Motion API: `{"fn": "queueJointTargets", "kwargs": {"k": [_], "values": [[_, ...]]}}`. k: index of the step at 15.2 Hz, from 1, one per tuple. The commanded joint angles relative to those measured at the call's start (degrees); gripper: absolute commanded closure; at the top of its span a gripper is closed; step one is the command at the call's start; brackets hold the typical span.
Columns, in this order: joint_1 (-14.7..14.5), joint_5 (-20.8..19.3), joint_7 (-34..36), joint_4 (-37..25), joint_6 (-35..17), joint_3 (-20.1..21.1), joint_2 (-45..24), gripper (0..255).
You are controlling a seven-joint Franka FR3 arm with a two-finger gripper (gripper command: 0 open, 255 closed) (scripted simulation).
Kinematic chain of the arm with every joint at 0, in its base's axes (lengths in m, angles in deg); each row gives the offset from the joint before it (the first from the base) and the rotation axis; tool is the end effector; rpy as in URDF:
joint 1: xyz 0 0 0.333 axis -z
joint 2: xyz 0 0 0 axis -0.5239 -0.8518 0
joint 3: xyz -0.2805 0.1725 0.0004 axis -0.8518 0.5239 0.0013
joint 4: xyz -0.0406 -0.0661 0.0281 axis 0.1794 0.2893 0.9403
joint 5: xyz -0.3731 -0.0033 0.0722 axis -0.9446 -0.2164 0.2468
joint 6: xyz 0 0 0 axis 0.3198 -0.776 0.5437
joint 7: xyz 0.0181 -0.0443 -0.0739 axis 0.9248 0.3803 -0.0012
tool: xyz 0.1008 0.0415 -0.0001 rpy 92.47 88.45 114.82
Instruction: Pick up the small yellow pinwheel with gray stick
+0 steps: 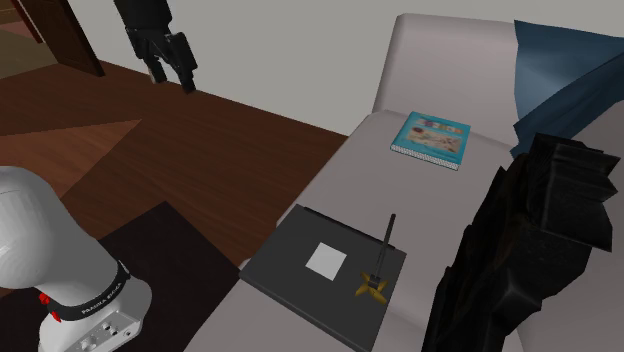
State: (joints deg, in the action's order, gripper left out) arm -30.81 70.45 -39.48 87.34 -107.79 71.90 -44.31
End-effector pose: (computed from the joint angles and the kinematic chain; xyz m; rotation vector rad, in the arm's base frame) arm 0.2834 0.0097 0.6132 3.1228 0.1502 0.0751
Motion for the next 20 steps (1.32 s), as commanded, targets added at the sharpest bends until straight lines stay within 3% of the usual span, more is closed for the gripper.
{"fn": "queueJointTargets", "kwargs": {"k": [1, 11, 20], "values": [[0.0, 0.0, 0.0, 0.0, 0.0, 0.0, 0.0, 0], [2.9, -6.1, -11.7, 1.9, -10.4, -9.5, -11.9, 0], [4.9, -8.6, -21.8, -2.3, -19.4, -17.1, -27.7, 0]]}}
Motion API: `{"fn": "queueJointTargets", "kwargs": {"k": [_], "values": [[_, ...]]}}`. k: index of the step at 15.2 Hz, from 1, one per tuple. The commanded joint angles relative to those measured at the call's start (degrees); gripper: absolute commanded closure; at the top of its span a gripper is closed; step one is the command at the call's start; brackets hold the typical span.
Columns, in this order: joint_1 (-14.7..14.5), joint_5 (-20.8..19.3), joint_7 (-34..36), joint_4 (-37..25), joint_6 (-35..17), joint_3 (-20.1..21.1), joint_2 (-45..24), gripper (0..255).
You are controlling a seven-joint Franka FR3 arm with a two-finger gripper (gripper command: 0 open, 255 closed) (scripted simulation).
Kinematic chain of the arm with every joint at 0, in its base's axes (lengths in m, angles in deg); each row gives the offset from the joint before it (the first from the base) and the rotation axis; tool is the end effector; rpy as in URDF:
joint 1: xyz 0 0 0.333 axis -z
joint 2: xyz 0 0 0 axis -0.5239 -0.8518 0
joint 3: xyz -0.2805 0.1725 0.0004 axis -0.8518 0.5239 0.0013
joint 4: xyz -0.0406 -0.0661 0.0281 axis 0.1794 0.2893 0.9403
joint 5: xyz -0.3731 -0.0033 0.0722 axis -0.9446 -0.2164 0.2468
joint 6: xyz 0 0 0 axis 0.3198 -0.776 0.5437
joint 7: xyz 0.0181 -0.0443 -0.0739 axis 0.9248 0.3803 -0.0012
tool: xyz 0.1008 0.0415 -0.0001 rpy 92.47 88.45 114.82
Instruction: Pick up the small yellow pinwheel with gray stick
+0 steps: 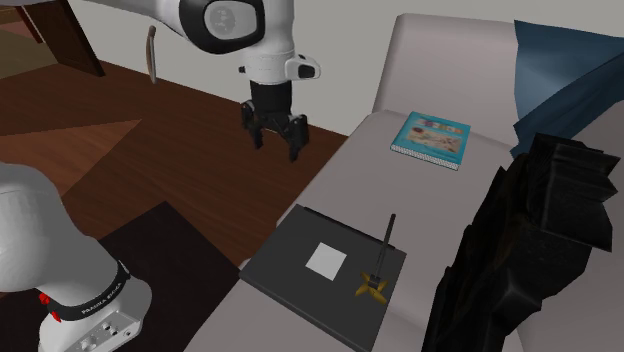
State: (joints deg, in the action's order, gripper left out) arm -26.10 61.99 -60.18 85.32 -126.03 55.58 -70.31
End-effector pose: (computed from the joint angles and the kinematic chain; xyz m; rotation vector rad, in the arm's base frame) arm 0.3948 -0.1625 0.4903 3.1106 0.2566 -0.1120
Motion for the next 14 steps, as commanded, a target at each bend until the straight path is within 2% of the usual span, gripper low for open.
{"fn": "queueJointTargets", "kwargs": {"k": [1, 8, 14], "values": [[0.4, -0.2, -2.3, -1.1, -2.0, -1.5, -3.7, 0], [2.1, 1.7, -10.7, -8.8, -7.1, -5.8, -18.6, 0], [5.0, 5.1, -17.9, -18.0, -9.4, -7.4, -32.3, 0]]}}
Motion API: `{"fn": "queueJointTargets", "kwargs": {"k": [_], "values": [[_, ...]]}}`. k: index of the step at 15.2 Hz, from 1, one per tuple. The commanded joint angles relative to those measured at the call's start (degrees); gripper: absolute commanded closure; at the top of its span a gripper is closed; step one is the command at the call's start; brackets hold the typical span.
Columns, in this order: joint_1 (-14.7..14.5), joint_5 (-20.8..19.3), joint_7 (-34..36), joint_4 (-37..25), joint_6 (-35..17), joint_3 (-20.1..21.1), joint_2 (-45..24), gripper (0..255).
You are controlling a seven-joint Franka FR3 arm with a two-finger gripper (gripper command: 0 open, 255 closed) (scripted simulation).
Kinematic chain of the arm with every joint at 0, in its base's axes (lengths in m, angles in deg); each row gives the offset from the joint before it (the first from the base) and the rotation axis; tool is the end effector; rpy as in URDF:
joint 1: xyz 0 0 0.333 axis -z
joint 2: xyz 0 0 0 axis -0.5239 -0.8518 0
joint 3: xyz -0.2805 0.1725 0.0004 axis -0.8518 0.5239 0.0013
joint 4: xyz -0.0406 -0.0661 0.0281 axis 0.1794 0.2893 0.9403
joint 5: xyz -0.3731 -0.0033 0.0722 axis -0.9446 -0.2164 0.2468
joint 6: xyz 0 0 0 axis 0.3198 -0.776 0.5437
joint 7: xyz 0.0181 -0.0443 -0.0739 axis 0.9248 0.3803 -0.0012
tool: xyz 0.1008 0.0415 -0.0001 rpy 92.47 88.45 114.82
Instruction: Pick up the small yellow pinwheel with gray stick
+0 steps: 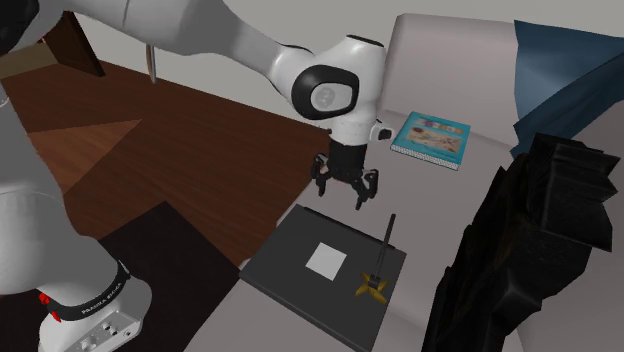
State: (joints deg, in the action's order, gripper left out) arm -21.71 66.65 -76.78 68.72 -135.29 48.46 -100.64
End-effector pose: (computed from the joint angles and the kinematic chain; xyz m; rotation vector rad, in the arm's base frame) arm 0.4830 -0.2922 0.3799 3.0893 0.3405 -0.2552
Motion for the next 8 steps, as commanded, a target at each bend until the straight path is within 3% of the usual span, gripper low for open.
{"fn": "queueJointTargets", "kwargs": {"k": [1, 8], "values": [[1.2, 1.0, -2.4, -3.2, -0.3, -0.3, -4.2, 0], [6.6, 4.4, -8.7, -18.4, 0.6, 0.4, -20.7, 0]]}}
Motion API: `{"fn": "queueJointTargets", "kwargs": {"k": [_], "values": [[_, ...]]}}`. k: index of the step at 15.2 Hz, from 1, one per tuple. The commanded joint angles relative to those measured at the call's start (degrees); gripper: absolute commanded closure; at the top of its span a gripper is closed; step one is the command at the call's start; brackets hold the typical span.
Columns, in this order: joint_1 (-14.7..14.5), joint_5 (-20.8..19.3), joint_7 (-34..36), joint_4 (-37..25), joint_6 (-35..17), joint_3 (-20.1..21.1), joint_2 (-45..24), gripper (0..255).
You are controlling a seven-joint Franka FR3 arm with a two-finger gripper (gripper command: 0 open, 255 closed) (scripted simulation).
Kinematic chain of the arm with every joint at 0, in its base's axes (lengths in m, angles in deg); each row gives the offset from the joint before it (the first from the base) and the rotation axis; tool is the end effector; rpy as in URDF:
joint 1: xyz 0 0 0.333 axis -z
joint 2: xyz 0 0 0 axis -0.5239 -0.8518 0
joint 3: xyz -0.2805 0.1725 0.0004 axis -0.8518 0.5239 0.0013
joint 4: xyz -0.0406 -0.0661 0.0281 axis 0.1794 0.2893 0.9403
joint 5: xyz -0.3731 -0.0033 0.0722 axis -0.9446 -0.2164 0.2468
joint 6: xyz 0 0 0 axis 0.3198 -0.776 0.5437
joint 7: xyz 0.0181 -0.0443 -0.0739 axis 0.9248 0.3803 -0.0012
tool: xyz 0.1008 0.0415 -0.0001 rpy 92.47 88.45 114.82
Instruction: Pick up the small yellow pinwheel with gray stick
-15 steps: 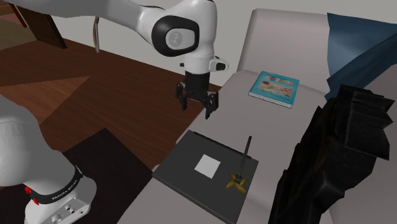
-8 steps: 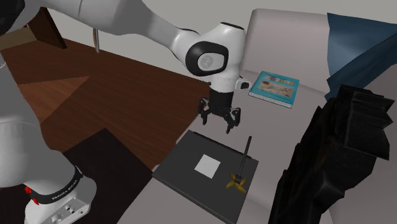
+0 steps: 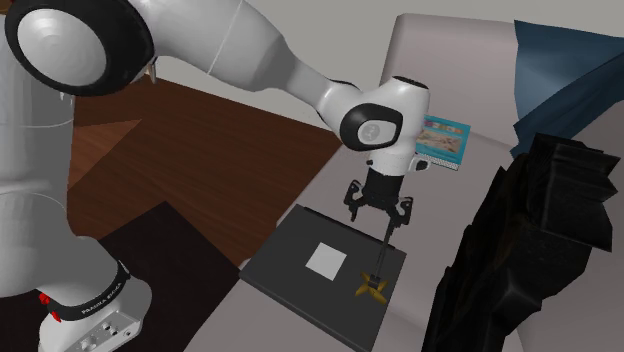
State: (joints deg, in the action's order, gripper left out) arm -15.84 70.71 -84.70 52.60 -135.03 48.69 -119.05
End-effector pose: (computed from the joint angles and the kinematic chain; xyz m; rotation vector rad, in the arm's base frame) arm 0.5284 -0.3686 0.3141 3.0729 0.3874 -0.3382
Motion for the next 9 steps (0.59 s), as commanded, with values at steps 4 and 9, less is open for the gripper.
{"fn": "queueJointTargets", "kwargs": {"k": [4, 9], "values": [[3.6, 1.4, -2.9, -11.2, 2.0, 0.8, -10.3, 0], [3.9, 1.9, -2.8, -10.8, -0.6, 1.3, -12.5, 0]]}}
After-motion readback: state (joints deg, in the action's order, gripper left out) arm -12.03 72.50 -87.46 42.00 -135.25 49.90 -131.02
